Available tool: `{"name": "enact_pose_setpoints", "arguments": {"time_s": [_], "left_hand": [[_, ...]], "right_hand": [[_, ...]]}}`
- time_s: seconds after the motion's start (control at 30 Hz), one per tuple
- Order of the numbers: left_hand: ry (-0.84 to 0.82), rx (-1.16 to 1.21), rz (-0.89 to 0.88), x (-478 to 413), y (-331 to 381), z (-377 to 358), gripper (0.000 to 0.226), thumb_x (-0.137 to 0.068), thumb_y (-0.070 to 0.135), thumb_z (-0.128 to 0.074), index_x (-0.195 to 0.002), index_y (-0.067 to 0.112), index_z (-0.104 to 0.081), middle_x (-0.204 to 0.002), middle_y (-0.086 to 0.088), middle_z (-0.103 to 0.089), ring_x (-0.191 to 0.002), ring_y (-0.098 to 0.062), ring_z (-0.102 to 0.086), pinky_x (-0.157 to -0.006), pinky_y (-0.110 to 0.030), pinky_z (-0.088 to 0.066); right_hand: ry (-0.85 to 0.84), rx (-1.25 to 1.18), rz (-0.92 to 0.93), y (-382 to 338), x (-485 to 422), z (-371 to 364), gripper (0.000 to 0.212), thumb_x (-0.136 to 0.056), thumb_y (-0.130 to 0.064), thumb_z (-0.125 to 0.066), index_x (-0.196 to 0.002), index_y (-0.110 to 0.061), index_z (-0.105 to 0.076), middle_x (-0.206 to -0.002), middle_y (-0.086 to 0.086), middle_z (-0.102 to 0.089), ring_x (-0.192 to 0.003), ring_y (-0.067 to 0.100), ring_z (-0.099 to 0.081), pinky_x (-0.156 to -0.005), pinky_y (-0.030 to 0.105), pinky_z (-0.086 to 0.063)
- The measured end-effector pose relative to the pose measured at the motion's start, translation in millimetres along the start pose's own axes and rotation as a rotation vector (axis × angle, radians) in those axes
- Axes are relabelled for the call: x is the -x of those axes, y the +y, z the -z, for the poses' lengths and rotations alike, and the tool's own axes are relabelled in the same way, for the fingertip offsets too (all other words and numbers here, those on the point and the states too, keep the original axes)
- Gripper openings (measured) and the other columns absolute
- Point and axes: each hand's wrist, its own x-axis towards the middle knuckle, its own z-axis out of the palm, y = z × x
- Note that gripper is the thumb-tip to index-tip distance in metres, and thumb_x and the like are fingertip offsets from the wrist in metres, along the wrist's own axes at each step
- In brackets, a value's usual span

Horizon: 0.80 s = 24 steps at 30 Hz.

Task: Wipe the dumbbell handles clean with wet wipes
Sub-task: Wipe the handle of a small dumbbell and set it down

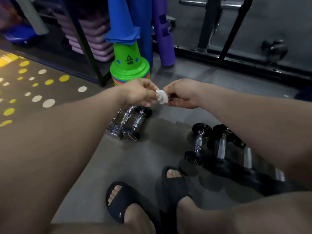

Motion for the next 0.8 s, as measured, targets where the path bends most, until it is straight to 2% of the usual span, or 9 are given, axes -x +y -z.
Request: {"name": "enact_pose_setpoints", "arguments": {"time_s": [0.13,0.2,0.27,0.37,0.47,0.57,0.63,0.7,0.8], "left_hand": [[0.096,0.040,-0.032,-10,-12,5,0.014,-0.091,-0.003,-0.065,-0.094,0.009,-0.060,-0.080,-0.014,-0.068,-0.062,-0.016,-0.065,-0.055,-0.022,-0.054],[0.156,0.043,-0.033,-16,-20,13,0.015,-0.089,-0.006,-0.066,-0.089,0.008,-0.061,-0.074,-0.014,-0.066,-0.058,-0.019,-0.061,-0.050,-0.021,-0.051],[0.187,0.073,-0.022,-19,-28,21,0.015,-0.087,-0.006,-0.069,-0.090,0.008,-0.064,-0.075,-0.013,-0.067,-0.064,-0.020,-0.062,-0.056,-0.021,-0.054],[0.246,0.062,0.014,-27,-51,31,0.014,-0.089,-0.001,-0.070,-0.102,0.003,-0.066,-0.086,-0.014,-0.068,-0.073,-0.020,-0.065,-0.066,-0.024,-0.058],[0.381,-0.260,0.107,-41,-96,45,0.007,-0.091,0.014,-0.065,-0.094,0.010,-0.070,-0.084,-0.006,-0.073,-0.070,-0.017,-0.065,-0.067,-0.029,-0.056],[0.476,-0.500,0.274,-54,-149,53,0.031,-0.096,0.033,-0.053,-0.087,0.007,-0.066,-0.083,-0.012,-0.070,-0.081,-0.032,-0.065,-0.067,-0.035,-0.050],[0.521,-0.540,0.357,-64,-182,50,0.029,-0.096,0.031,-0.047,-0.092,0.008,-0.065,-0.085,-0.011,-0.066,-0.084,-0.035,-0.062,-0.066,-0.032,-0.041],[0.564,-0.540,0.376,-77,-212,46,0.024,-0.091,0.024,-0.048,-0.099,0.013,-0.067,-0.091,-0.011,-0.067,-0.090,-0.035,-0.062,-0.071,-0.031,-0.043],[0.651,-0.535,0.295,-99,-246,35,0.023,-0.085,0.016,-0.051,-0.098,0.013,-0.069,-0.097,-0.013,-0.069,-0.101,-0.038,-0.059,-0.087,-0.037,-0.048]], "right_hand": [[-0.010,-0.059,-0.089,-7,-28,-5,0.013,-0.103,-0.011,-0.055,-0.091,-0.006,-0.059,-0.084,0.010,-0.064,-0.074,0.016,-0.063,-0.078,0.031,-0.058],[-0.059,-0.070,-0.110,-9,-44,-8,0.011,-0.100,-0.014,-0.061,-0.093,-0.006,-0.061,-0.083,0.008,-0.064,-0.073,0.013,-0.062,-0.074,0.029,-0.060],[-0.127,-0.040,-0.099,-7,-62,-11,0.003,-0.096,-0.007,-0.064,-0.098,-0.005,-0.064,-0.085,0.005,-0.062,-0.077,0.011,-0.061,-0.072,0.025,-0.061],[-0.134,-0.009,-0.046,6,-94,-15,0.017,-0.092,0.009,-0.060,-0.091,-0.008,-0.062,-0.085,0.004,-0.066,-0.076,0.010,-0.067,-0.074,0.024,-0.060],[-0.073,0.053,-0.026,28,-123,-16,0.024,-0.091,0.011,-0.056,-0.086,-0.011,-0.061,-0.080,0.006,-0.070,-0.069,0.014,-0.068,-0.069,0.026,-0.057],[-0.029,0.116,-0.055,61,-158,-17,0.021,-0.090,0.005,-0.059,-0.090,-0.014,-0.067,-0.082,0.006,-0.072,-0.070,0.016,-0.066,-0.064,0.026,-0.053],[-0.014,0.147,-0.050,83,-181,-18,0.019,-0.092,-0.001,-0.059,-0.093,-0.016,-0.070,-0.087,0.004,-0.074,-0.074,0.015,-0.067,-0.068,0.029,-0.057],[-0.010,0.186,-0.030,105,-204,-21,0.021,-0.096,-0.002,-0.055,-0.096,-0.017,-0.070,-0.099,0.008,-0.073,-0.080,0.018,-0.069,-0.074,0.033,-0.062],[0.051,0.256,0.080,133,-232,-29,0.025,-0.094,0.005,-0.050,-0.096,-0.016,-0.062,-0.104,0.017,-0.063,-0.078,0.024,-0.068,-0.073,0.037,-0.064]]}}
